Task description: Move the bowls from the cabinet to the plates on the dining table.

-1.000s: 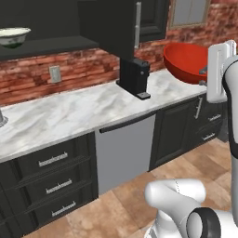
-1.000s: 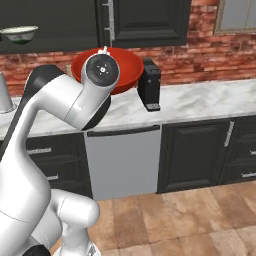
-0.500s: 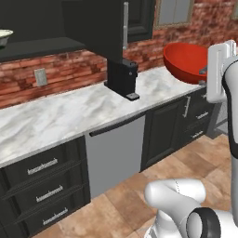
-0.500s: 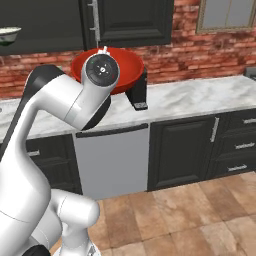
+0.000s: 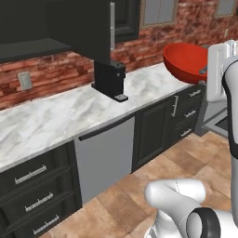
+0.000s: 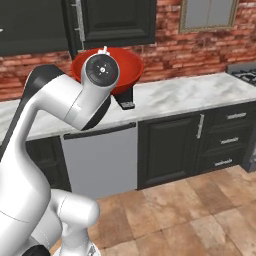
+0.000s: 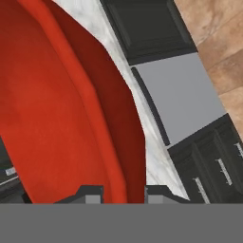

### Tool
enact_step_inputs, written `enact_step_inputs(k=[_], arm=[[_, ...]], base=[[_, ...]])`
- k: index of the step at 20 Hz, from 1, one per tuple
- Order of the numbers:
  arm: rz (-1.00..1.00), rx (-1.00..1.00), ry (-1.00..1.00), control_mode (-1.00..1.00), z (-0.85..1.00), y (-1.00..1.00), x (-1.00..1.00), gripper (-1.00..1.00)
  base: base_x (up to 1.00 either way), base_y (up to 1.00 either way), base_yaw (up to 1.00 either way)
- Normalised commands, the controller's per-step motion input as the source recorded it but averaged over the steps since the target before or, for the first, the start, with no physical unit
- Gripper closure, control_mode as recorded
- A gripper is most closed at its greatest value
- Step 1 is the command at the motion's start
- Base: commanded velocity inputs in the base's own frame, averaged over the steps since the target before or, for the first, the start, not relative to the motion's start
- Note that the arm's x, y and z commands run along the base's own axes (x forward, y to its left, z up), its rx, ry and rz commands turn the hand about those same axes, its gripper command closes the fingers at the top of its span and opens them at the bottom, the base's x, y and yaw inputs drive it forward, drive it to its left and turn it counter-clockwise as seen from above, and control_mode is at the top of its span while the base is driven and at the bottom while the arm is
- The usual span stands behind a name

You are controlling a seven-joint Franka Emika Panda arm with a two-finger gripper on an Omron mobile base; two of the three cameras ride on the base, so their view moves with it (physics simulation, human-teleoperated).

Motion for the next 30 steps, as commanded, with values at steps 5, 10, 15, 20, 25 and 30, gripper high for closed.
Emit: enact_step_inputs(k=[5, 10, 15, 20, 25, 30], arm=[[0.0, 0.0, 0.0, 1.0, 0.0, 0.0, 0.0, 1.0], [0.0, 0.0, 0.0, 1.0, 0.0, 0.0, 0.0, 1.0], [0.0, 0.0, 0.0, 1.0, 0.0, 0.0, 0.0, 1.0], [0.0, 0.0, 0.0, 1.0, 0.0, 0.0, 0.0, 1.0], [0.0, 0.0, 0.0, 1.0, 0.0, 0.0, 0.0, 1.0], [0.0, 0.0, 0.0, 1.0, 0.0, 0.0, 0.0, 1.0]], base=[[-0.01, -0.01, -0.24], [-0.01, 0.0, -0.25], [0.0, 0.0, -0.25], [0.0, 0.0, -0.25], [0.0, 0.0, -0.25], [-0.21, 0.0, -0.19]])
